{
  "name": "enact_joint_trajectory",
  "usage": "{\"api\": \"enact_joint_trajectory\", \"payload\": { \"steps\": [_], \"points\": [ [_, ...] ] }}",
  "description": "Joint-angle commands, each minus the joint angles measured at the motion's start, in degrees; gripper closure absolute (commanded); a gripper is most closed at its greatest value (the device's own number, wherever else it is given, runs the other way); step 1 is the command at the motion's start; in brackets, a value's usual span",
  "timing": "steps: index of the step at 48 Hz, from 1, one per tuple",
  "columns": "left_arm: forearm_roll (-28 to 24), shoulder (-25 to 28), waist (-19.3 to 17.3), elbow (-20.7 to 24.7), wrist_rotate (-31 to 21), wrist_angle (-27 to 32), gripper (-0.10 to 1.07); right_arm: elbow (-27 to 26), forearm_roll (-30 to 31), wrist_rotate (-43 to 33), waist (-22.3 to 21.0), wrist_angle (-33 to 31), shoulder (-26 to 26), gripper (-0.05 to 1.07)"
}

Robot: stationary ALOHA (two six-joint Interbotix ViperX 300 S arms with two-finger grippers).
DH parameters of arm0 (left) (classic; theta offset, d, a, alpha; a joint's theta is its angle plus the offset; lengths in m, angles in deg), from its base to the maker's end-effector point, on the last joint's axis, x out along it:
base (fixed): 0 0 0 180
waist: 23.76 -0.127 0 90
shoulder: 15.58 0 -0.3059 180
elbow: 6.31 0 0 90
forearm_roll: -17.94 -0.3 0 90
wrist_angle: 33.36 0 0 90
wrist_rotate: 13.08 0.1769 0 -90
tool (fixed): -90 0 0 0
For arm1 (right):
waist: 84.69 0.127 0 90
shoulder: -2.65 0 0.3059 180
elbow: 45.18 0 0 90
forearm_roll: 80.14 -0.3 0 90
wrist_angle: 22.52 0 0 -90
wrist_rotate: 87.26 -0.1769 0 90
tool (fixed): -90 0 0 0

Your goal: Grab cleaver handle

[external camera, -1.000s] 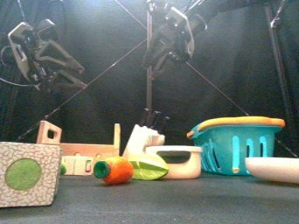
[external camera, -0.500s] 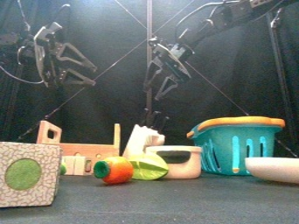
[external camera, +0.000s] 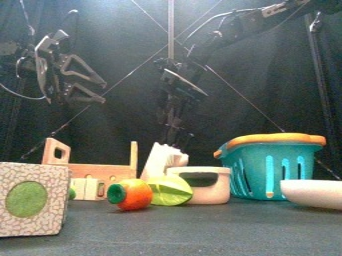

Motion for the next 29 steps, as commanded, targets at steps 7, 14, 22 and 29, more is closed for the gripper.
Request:
{"api": "enact_joint_trajectory", "payload": {
  "steps": [7, 14, 22, 29],
  "points": [
    [-0.1, -1.1, 0.1, -0.1, 0.1, -0.5, 0.1, -1.4, 0.2, -0.1, 0.2, -0.1, 0.8, 0.07],
    [-0.2, -1.2, 0.1, -0.8, 0.4, -0.5, 0.1, -1.3, 0.3, 0.1, 0.2, 0.6, 0.4, 0.12],
    [-0.2, -1.3, 0.1, -1.1, 0.4, -0.6, 0.1, -1.2, 0.1, 0.1, 0.3, 1.1, 0.3, 0.18],
    [-0.2, -1.3, 0.1, -1.1, 0.4, -0.5, 0.1, -1.2, 0.4, 0.1, 0.5, 1.1, 0.3, 0.19]
  ]
}}
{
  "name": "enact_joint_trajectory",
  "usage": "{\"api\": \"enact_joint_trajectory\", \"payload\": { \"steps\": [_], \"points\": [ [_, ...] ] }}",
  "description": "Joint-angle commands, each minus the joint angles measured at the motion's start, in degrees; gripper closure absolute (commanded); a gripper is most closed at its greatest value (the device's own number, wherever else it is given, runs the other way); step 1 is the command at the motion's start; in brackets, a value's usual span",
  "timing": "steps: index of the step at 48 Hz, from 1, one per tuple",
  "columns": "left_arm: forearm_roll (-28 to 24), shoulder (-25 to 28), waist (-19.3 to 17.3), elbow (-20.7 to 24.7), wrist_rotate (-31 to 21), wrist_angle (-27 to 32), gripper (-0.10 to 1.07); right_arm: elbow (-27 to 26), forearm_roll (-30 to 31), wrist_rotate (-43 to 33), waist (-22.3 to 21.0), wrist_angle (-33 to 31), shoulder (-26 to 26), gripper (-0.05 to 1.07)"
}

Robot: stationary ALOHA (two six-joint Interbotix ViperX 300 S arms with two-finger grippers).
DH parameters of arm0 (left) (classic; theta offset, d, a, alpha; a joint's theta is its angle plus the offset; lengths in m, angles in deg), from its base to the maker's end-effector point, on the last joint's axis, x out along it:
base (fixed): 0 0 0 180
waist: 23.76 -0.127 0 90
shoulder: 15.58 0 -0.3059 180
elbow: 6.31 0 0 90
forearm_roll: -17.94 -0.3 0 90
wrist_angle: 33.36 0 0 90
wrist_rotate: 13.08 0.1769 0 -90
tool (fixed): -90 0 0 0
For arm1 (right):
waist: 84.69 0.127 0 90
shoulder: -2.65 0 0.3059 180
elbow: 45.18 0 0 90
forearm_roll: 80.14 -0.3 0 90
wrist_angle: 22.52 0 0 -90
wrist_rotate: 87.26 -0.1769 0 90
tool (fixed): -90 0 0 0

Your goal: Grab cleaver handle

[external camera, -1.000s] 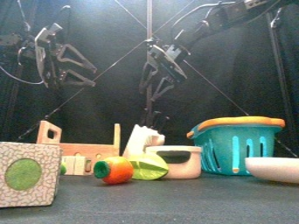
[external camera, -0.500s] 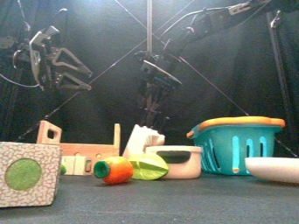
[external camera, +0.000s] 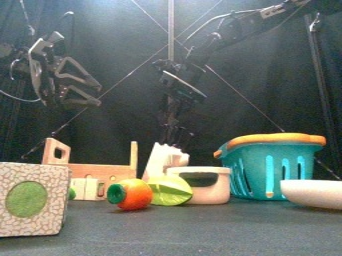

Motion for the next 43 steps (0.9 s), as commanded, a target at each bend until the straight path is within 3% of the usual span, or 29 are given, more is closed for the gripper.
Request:
{"api": "enact_joint_trajectory", "payload": {
  "steps": [1, 16, 43],
  "points": [
    [-0.2, 0.0, 0.1, 0.6, 0.2, -0.5, 0.1, -1.2, 0.2, 0.2, 0.3, 0.4, 0.9, 0.19],
    [-0.2, 0.0, 0.1, 0.5, 0.2, -0.5, 0.1, -2.7, 1.6, -0.3, 0.9, 0.3, 1.2, 0.18],
    [-0.2, 0.0, 0.1, 0.2, 0.0, -0.5, 0.1, -5.4, -3.6, -0.5, 1.2, -3.0, -0.7, 0.17]
  ]
}}
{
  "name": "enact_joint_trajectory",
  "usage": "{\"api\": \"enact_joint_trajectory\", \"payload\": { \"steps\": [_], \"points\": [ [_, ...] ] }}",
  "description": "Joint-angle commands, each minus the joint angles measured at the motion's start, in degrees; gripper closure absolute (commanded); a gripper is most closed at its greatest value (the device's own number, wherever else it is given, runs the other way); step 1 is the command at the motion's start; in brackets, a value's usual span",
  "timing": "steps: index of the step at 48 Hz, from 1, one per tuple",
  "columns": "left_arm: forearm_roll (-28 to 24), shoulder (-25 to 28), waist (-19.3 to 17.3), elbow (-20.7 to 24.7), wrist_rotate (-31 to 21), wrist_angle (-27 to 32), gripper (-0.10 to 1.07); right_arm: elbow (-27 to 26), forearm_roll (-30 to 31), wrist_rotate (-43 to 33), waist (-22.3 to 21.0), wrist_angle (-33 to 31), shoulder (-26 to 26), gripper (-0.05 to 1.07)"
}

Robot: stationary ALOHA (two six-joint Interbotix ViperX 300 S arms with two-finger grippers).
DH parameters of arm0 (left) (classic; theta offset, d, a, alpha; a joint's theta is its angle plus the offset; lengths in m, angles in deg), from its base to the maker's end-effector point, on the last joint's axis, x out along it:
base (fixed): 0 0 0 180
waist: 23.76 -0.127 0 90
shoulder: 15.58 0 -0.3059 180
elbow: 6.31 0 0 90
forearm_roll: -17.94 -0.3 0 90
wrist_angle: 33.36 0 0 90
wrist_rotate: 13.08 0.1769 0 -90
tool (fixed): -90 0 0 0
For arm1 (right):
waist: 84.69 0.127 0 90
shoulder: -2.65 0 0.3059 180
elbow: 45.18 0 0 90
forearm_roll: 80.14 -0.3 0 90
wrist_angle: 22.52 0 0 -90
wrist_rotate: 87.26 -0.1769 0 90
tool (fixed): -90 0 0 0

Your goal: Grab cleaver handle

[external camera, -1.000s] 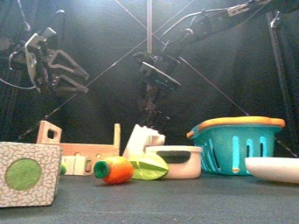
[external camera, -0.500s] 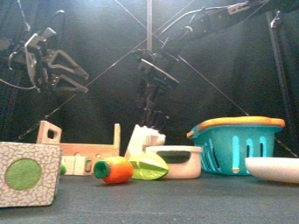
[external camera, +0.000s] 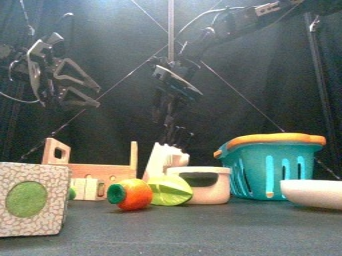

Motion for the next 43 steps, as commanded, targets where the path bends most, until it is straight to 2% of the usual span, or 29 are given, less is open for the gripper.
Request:
{"api": "enact_joint_trajectory", "payload": {
  "steps": [1, 23, 43],
  "points": [
    [-0.2, 0.1, 0.1, 0.8, 0.0, -0.5, 0.1, -1.5, 0.1, -0.1, 0.0, 0.0, 1.1, 0.18],
    [-0.2, 0.1, 0.1, 0.6, 0.2, -0.5, 0.1, -0.8, 0.2, -0.1, 0.0, -0.8, 1.1, 0.18],
    [-0.2, 0.1, 0.1, 0.4, 0.2, -0.5, 0.1, -3.0, 0.8, 0.2, -1.7, -0.8, 1.1, 0.18]
  ]
}}
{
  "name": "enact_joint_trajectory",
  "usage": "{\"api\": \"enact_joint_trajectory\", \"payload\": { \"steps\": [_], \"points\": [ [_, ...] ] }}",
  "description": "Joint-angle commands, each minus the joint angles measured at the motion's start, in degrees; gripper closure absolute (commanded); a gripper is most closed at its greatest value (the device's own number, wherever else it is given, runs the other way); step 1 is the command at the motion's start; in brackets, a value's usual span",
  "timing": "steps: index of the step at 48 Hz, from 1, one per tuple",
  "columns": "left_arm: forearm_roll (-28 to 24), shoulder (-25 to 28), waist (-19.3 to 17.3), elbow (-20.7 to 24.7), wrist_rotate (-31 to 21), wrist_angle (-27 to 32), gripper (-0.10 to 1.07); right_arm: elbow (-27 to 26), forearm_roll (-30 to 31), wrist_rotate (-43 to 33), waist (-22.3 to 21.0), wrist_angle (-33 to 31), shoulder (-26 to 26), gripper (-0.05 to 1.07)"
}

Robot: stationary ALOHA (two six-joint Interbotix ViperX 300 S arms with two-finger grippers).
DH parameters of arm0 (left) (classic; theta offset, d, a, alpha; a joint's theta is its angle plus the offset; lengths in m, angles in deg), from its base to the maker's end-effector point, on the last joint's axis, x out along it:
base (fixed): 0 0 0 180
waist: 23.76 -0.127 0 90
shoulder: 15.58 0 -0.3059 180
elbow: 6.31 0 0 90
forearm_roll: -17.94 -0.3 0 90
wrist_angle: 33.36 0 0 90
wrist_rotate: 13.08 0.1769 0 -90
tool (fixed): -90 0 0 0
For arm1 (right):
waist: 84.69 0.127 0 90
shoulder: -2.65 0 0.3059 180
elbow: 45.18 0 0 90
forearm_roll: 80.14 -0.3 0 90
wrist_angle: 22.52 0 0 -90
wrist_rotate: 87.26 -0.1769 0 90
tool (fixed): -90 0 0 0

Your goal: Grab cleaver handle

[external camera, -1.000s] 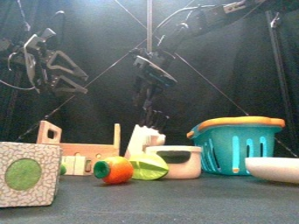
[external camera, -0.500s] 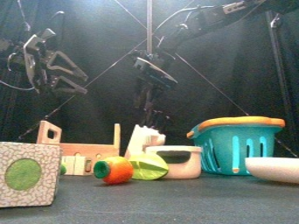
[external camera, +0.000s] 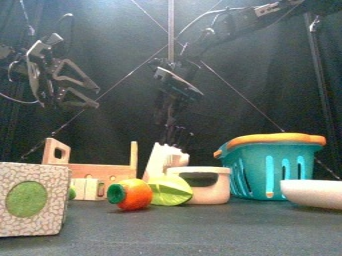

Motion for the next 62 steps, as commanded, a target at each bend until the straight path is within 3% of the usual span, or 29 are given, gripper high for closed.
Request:
{"api": "enact_joint_trajectory", "payload": {
  "steps": [1, 12, 24, 35, 62],
  "points": [
    [-0.2, 0.0, 0.1, 0.7, 0.2, -0.5, 0.1, -3.1, 0.7, 0.2, -0.9, 0.2, 1.1, 0.18],
    [-0.2, 0.1, 0.1, 0.7, 0.0, -0.5, 0.1, -8.1, 1.8, -0.2, -2.7, -4.3, 1.2, 0.18],
    [-0.2, 0.0, 0.1, 0.4, -0.2, -0.5, 0.1, -9.3, 2.5, -3.1, 0.1, -8.5, 0.9, 0.18],
    [-0.1, 0.0, 0.2, 0.4, -0.2, -0.5, 0.1, -6.8, 16.6, -17.1, 4.8, -9.4, 2.1, 0.18],
    [-0.2, 0.1, 0.2, 0.4, -0.1, -0.4, 0.1, -2.2, 14.3, -19.3, 5.9, -7.5, 2.0, 0.19]
  ]
}}
